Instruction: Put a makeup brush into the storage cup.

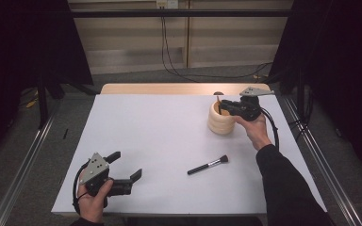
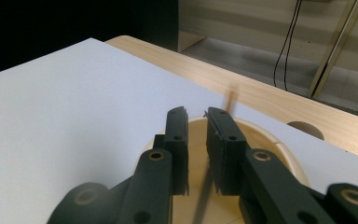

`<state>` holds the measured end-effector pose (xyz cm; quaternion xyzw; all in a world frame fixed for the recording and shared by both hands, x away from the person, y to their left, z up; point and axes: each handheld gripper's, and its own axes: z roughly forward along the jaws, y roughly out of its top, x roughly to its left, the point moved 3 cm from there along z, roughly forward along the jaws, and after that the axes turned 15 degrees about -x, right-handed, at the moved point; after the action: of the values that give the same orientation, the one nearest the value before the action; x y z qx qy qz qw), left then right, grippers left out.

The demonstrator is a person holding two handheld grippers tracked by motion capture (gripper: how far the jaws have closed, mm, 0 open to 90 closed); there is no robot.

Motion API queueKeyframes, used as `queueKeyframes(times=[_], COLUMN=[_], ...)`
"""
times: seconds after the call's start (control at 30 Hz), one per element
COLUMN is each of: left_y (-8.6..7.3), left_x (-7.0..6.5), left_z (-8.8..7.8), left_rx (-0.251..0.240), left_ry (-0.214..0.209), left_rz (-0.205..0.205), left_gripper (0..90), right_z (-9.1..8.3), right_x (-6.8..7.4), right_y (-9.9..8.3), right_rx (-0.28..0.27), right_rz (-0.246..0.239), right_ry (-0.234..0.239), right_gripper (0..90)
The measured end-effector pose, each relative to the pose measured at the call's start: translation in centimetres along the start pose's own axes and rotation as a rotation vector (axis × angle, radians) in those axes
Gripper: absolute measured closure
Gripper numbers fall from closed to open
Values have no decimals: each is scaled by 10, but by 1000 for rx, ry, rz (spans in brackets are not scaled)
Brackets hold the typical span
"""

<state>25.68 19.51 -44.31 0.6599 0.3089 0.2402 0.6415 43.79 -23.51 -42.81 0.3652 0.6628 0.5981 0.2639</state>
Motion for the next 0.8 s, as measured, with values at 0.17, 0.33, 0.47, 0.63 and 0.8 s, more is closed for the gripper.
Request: queueKeyframes(times=[0.17,0.33,0.47,0.63,0.8], left_y=[0,0,1,1,1], left_x=[0,1,0,1,-1], left_z=[0,-1,-1,-1,-2], left_rx=[-2,-1,-11,-12,-9], left_ry=[0,7,-6,1,-2], left_rz=[-4,-3,-5,-9,-7], left_gripper=[24,24,22,22,23], right_z=[-3,-6,-8,-15,-23], right_x=[1,3,8,9,10], right_y=[0,2,5,7,8], right_rx=[-12,-17,-21,-34,-40], right_rz=[0,4,3,10,14], right_ry=[0,2,16,13,17], right_gripper=[701,573,374,190,87])
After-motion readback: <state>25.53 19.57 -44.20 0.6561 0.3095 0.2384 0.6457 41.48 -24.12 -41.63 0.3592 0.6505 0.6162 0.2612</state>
